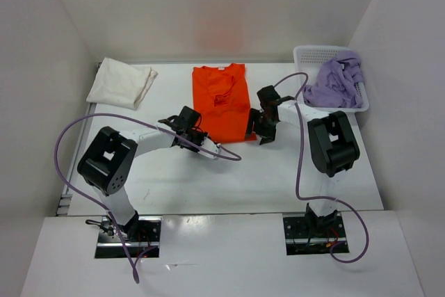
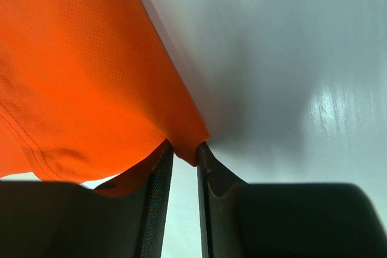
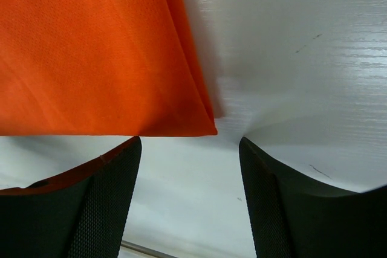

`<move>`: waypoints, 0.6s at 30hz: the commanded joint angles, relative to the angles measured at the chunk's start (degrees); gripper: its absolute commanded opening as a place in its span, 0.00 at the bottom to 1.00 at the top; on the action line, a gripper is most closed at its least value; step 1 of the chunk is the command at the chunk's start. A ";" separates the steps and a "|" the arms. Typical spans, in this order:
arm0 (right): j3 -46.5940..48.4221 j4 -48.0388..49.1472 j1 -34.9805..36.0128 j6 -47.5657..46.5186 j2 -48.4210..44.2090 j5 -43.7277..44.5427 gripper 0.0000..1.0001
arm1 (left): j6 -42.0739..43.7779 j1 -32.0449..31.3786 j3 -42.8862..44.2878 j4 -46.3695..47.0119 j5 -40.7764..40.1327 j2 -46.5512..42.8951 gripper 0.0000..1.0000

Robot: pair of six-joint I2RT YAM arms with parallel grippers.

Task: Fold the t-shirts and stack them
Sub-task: Grab one side of the 2/3 rectangular tshirt with both arms

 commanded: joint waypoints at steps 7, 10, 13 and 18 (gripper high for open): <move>1.39 5.53 0.69 2.66 3.44 -0.29 0.55 | -2.30 -0.02 0.35 1.36 3.36 1.09 0.27; 1.39 6.05 0.69 3.19 3.96 -0.28 0.32 | -2.83 -0.02 0.35 1.36 3.36 1.09 0.24; 0.78 6.58 0.69 3.19 3.96 -0.28 0.13 | -3.88 -0.02 0.35 1.36 3.36 1.09 0.20; -0.98 5.36 0.69 2.66 1.60 -0.81 0.00 | -6.78 -0.02 1.67 -2.50 6.96 0.04 0.15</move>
